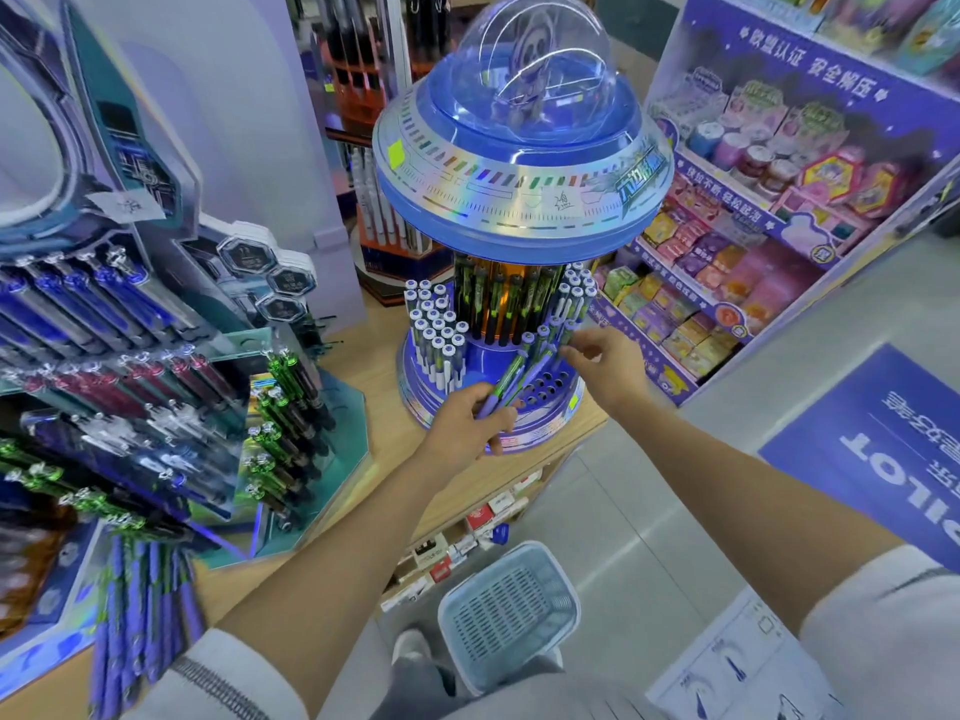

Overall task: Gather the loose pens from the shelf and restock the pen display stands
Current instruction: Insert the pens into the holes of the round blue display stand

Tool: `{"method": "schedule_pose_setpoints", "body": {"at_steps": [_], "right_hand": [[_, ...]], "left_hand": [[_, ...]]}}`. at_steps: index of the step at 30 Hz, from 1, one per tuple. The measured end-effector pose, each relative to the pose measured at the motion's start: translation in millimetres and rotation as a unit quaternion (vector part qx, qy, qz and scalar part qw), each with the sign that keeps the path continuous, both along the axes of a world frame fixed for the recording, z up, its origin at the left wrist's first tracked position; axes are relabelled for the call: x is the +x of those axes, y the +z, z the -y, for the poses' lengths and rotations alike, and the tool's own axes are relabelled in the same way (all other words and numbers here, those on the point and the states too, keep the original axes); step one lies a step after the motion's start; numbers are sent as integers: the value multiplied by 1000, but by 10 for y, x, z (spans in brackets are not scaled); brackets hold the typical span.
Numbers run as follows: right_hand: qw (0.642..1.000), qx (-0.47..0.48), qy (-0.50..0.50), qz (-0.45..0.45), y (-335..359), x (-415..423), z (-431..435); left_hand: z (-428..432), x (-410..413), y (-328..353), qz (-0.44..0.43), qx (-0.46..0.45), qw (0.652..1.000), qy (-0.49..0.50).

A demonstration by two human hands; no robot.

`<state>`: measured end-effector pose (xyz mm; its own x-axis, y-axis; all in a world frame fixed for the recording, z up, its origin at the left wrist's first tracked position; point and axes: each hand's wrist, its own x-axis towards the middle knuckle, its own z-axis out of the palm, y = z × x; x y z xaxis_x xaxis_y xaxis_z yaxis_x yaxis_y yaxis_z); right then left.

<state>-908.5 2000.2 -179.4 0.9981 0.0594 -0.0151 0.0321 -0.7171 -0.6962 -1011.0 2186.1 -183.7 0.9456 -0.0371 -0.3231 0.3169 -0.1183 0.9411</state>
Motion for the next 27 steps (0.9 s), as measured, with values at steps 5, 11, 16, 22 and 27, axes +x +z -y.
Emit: {"method": "schedule_pose_setpoints", "body": {"at_steps": [5,11,16,22,27], "right_hand": [[999,-42,-6,16,-29,-9,11],[981,193,6,-20,126,-333,29],[945,253,106,-176,214,-480,39],[942,329,-30,-60,314,-310,249],[970,228,-69,40,365,-154,317]], "left_hand": [[-6,31,3,0,2,1000,0],[66,53,31,2,1,1000,-5],[225,72,55,15,-1,1000,-28],[224,89,92,-8,-23,999,-26],[165,125,77,-5,-5,1000,-12]]}}
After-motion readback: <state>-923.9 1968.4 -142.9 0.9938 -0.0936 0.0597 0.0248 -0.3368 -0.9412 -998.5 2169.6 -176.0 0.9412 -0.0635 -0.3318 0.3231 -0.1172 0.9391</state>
